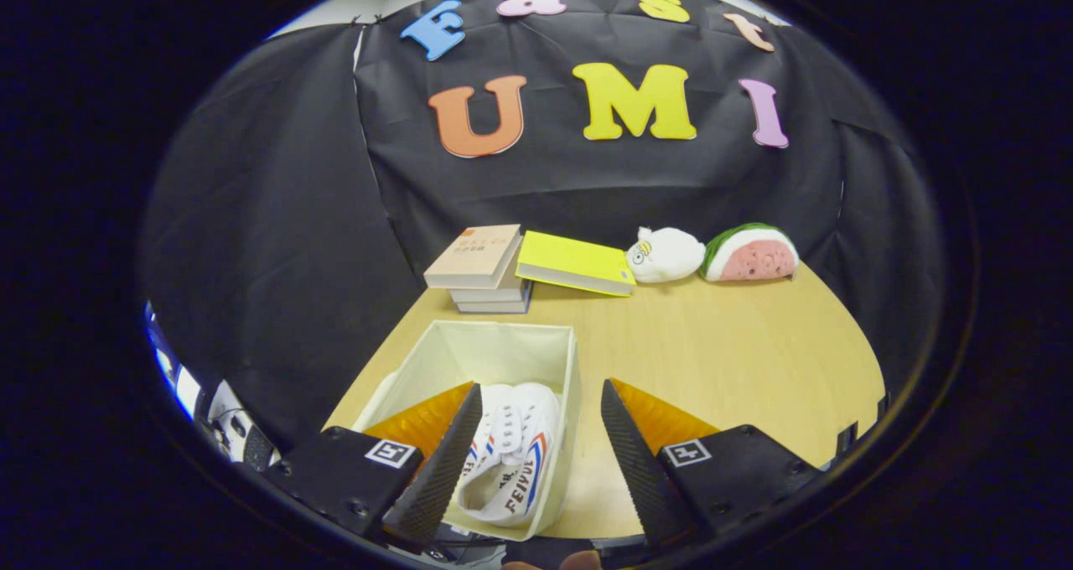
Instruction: Open the storage box then place both shoes into the box .Put the left shoe in first, then the right shoe, with the right side of both shoes facing outward in a uniform manner.
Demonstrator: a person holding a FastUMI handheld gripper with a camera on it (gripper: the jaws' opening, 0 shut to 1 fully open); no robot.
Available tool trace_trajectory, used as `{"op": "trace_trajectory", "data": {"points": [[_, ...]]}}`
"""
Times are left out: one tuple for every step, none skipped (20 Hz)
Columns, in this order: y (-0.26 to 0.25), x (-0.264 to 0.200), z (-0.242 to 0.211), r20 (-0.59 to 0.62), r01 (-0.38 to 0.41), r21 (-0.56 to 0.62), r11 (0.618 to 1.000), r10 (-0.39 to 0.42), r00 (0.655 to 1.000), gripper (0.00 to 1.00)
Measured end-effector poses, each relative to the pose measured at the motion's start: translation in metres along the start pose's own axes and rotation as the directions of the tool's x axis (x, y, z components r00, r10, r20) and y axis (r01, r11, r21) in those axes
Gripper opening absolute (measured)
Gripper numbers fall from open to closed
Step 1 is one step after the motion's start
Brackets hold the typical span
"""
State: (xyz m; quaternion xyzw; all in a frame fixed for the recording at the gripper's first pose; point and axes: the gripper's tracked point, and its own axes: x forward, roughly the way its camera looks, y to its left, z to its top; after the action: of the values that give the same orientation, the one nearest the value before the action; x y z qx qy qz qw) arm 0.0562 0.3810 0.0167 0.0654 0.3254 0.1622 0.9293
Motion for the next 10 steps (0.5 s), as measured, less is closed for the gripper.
{"op": "trace_trajectory", "data": {"points": [[-0.005, -0.003, 0.003, 0.022, -0.003, 0.005, 1.000, 0.003, 1.000, 0.92], [-0.012, -0.005, 0.006, 0.047, -0.002, 0.012, 1.000, 0.001, 0.999, 0.92], [-0.019, -0.008, 0.010, 0.070, 0.000, 0.017, 1.000, -0.001, 0.998, 0.92], [-0.025, -0.011, 0.011, 0.094, -0.003, 0.018, 1.000, 0.001, 0.996, 0.92], [-0.031, -0.016, 0.015, 0.120, -0.004, 0.010, 1.000, 0.003, 0.993, 0.92], [-0.038, -0.022, 0.019, 0.152, -0.002, -0.008, 1.000, 0.003, 0.988, 0.92], [-0.045, -0.030, 0.022, 0.183, 0.004, -0.025, 1.000, 0.000, 0.983, 0.92], [-0.051, -0.038, 0.025, 0.221, 0.011, -0.047, 0.999, -0.001, 0.975, 0.92], [-0.061, -0.047, 0.030, 0.266, 0.036, -0.071, 0.997, -0.016, 0.964, 0.92], [-0.071, -0.054, 0.031, 0.306, 0.065, -0.097, 0.993, -0.033, 0.951, 0.92]]}}
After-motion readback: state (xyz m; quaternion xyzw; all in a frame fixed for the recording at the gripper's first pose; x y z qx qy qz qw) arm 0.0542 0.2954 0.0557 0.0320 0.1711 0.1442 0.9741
